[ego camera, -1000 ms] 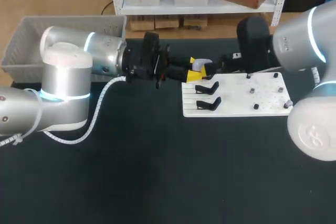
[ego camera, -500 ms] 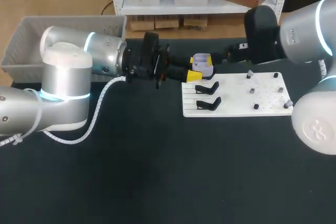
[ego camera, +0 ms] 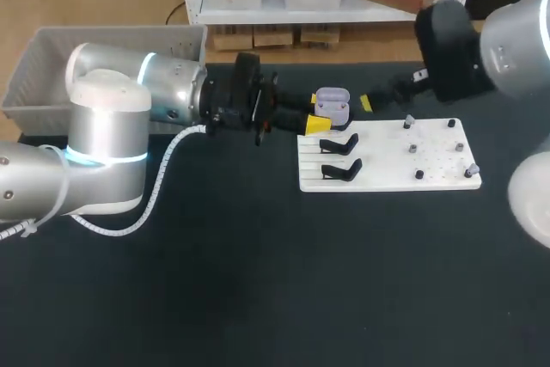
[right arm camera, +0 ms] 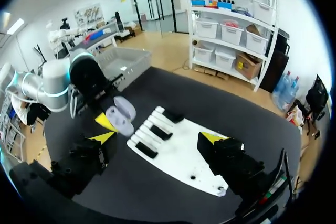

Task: Pick up each earbud case from the left stands, insert the matching earbuds, close the lid, and place the case in the box.

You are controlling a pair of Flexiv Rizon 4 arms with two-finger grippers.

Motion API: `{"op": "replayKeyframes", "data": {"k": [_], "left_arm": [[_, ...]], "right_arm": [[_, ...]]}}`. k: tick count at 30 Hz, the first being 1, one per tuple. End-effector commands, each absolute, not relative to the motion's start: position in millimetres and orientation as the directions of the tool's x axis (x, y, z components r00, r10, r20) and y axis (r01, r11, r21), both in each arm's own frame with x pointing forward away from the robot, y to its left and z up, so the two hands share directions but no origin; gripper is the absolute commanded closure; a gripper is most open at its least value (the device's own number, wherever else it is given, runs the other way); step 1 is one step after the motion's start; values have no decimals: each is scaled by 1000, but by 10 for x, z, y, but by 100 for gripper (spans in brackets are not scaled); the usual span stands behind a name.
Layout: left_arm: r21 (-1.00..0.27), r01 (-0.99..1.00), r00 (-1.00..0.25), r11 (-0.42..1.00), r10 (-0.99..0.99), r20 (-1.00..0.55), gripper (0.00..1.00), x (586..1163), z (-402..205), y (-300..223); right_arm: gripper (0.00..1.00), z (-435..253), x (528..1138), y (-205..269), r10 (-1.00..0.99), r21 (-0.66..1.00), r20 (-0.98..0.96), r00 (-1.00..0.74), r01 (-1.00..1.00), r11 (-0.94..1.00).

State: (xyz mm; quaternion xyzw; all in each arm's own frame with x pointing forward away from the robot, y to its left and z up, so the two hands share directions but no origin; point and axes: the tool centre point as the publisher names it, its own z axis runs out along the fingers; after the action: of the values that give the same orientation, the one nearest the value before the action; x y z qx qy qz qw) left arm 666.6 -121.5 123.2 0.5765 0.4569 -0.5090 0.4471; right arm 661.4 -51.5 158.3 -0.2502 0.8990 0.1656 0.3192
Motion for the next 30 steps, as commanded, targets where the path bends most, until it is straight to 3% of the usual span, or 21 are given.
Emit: {"op": "replayKeyframes", "data": {"k": [1,8,12,30], "left_arm": [[53,982,66,-182,68,-995,100,6668,1219,-1216],[53,982,66,-182,68,-995,100,6668,1219,-1216],[53,982,66,-182,68,-995,100,6668,1219,-1216],[53,982,66,-182,68,-995,100,6668,1219,-1216]], "right_arm": [[0,1813,6320,-782,-376,-133,-587,-717,-372,919],[0,1536,6186,-1147,-405,-273,-380,-831,-318,908],[0,1304,6184,-1307,-419,-265,-273,-866,-351,898],[0,807,6269,-1661,-410,-266,-136,-902,-366,892]]}}
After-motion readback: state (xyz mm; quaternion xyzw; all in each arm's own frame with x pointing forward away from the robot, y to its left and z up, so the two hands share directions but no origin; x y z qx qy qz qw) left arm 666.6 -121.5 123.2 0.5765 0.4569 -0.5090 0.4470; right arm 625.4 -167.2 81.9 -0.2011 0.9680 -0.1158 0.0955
